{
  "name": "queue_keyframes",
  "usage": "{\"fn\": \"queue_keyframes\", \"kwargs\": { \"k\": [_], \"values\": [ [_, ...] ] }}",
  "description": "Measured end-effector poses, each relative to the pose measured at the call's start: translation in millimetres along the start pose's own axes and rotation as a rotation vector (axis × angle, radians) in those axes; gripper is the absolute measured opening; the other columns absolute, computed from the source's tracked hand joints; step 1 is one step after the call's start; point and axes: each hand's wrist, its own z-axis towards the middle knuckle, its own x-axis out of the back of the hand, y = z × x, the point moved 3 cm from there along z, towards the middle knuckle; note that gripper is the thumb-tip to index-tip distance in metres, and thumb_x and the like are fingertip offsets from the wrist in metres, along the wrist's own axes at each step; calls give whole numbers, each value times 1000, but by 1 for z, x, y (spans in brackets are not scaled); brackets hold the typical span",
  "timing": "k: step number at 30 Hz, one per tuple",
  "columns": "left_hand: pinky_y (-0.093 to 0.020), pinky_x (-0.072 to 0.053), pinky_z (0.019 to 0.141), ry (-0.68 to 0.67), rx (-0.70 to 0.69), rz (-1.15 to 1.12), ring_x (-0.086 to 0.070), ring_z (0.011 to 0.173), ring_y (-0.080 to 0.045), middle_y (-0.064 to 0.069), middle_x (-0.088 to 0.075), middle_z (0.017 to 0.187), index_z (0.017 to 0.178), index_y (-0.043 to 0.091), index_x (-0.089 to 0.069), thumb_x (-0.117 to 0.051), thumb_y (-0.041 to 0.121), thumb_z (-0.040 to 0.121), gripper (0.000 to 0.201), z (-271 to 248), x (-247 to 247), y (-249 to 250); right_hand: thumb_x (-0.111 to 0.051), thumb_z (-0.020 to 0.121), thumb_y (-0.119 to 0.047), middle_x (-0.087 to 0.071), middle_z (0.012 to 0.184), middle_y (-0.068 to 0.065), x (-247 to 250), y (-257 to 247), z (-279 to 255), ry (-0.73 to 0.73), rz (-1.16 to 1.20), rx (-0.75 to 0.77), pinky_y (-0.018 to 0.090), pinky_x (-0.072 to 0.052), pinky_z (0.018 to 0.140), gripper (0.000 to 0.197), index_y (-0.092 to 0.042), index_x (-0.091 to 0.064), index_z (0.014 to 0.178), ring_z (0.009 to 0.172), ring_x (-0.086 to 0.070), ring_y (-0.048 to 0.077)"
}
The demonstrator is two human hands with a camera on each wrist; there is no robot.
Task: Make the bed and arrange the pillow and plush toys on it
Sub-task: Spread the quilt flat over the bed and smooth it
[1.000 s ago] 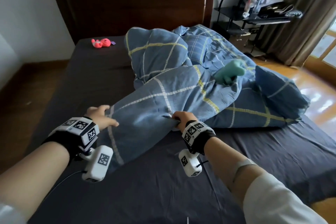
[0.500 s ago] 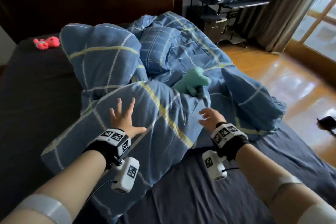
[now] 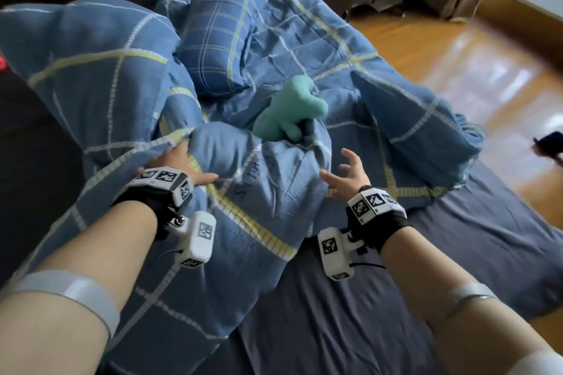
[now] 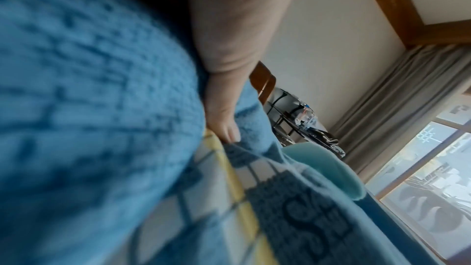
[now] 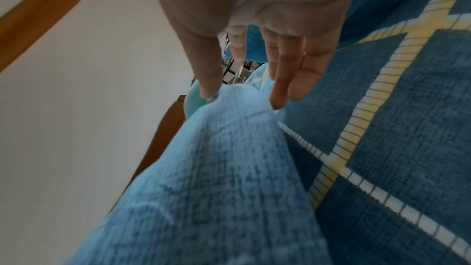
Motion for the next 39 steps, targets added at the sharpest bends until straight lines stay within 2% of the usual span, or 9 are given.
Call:
{"fn": "queue_keyframes", "kwargs": {
  "k": [4, 6, 12, 18, 24, 28, 33, 36, 39],
  "values": [
    [-48, -42, 102, -33, -28, -123, -57, 113, -36, -18, -63, 119, 117, 5, -58, -78, 29, 71, 56, -14, -22, -26, -71, 80, -21, -37, 141, 16, 14, -6, -3, 70, -108, 22, 42, -44, 102, 75, -19, -29, 143, 124, -47, 25],
    [-46, -45, 99, -77, -31, -203, -62, 106, -33, -17, -68, 110, 109, 3, -62, -78, 26, 71, 47, -27, -30, -38, -71, 80, -21, -33, 142, 16, 19, -21, -4, 105, -143, 43, 33, -41, 102, 74, -18, -31, 142, 119, -47, 23],
    [-31, -50, 84, -124, -46, -427, -65, 97, -30, -15, -71, 91, 98, -4, -66, -79, 4, 68, 33, -73, -32, -78, -73, 78, -22, -20, 152, 11, 8, -87, 5, 112, -238, 160, 32, -25, 113, 88, -20, -20, 147, 139, -28, 25],
    [-2, -44, 48, -162, 7, -653, -59, 46, 11, 19, -61, 42, 72, 11, -60, -69, -14, 71, 26, -107, -27, -124, -73, 78, -28, -54, 126, 13, -27, -93, 7, 83, -236, 147, 29, -39, 91, 64, -12, -41, 130, 114, -52, 25],
    [-4, -43, 55, -160, -16, -648, -57, 67, -6, 22, -62, 47, 71, 17, -61, -74, -4, 71, 25, -123, -31, -139, -67, 82, -33, -56, 91, 9, -50, -119, -33, 191, -246, 397, 34, -42, 75, 43, -7, -51, 111, 87, -58, 26],
    [-24, -43, 78, -105, -9, -637, -60, 87, -16, -2, -66, 80, 97, -1, -66, -79, 5, 69, 32, -126, -32, -139, -68, 68, -44, -56, 75, -9, -28, -162, -90, 288, 62, 661, 22, -40, 61, 33, -27, -52, 91, 65, -52, 6],
    [-24, -46, 77, -109, 6, -673, -63, 83, -17, 9, -63, 68, 88, 8, -65, -80, 2, 67, 26, -130, -35, -136, -65, 65, -43, -56, 73, -10, -12, -191, -153, 247, 302, 853, 29, -45, 58, 26, -34, -47, 82, 69, -56, 22],
    [-24, -49, 78, -117, 28, -652, -66, 85, -19, 5, -66, 71, 92, 9, -66, -81, 9, 67, 29, -133, -37, -138, -66, 74, -28, -59, 62, -23, -19, -202, -182, 202, 322, 946, 7, -40, 53, 25, -30, -43, 84, 57, -51, -5],
    [-30, -51, 92, -117, 83, -546, -67, 98, -21, -3, -71, 94, 106, 7, -64, -82, 22, 66, 46, -140, -38, -144, -63, 77, -24, -52, 69, -18, -30, -220, -207, 185, 377, 1040, 3, -36, 56, 26, -28, -40, 86, 56, -46, -14]
  ]
}}
